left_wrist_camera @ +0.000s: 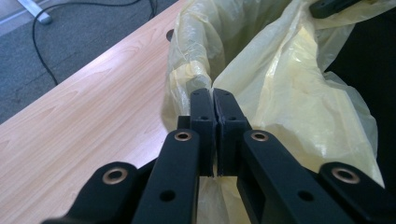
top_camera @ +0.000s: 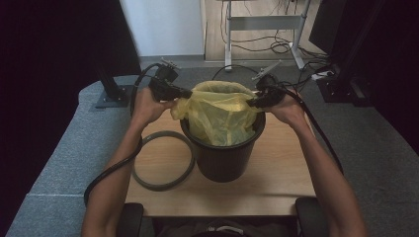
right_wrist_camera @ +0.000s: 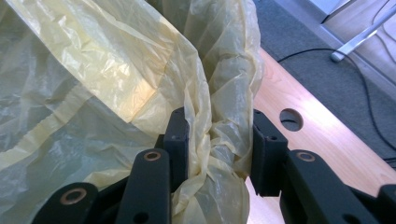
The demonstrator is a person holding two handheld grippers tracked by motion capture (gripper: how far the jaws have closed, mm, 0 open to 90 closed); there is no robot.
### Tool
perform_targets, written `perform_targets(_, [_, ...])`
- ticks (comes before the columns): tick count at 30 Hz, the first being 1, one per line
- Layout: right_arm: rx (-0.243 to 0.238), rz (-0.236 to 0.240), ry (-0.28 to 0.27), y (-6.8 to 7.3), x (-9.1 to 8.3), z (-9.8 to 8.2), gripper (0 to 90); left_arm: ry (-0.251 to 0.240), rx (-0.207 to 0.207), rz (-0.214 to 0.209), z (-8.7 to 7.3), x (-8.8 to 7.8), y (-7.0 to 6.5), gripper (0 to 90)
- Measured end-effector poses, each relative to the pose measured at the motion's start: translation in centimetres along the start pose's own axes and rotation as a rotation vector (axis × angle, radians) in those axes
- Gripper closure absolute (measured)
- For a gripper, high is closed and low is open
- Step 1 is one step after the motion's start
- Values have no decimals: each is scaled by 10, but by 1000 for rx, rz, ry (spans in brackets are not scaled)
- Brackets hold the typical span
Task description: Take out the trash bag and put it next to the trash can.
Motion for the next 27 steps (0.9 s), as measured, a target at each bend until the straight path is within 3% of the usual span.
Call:
perform_targets(3, [14,-13,-53,-2,-7,7,705,-20,-3,-12,3,-2,-2,881])
perform_targets(9, [17,2,-77,-4,-18,10,786,-53,1,-32,9,-6,-7,883])
perform_targets(10, [27,14,-97,-4,-23,12,838,-59,2,-32,11,-7,-8,883])
perform_targets(15, [41,56,-121,-1,-31,14,849,-72,20,-32,15,-14,-12,883])
perform_targets(20, [67,109,-188,1,-40,22,854,-100,22,-39,21,-22,-14,884])
perform_targets(27, [37,176,-248,17,-51,39,854,-134,25,-76,30,-26,-23,883])
Point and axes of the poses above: each handheld gripper's, and its own axes: x roughly forward along the jaws, z roughly out of its top, y roughly to its left, the point moved 6 cm from there along x, roughly forward along the jaws, and after that the axes turned 11 degrees about -y, right-handed, at the moved point
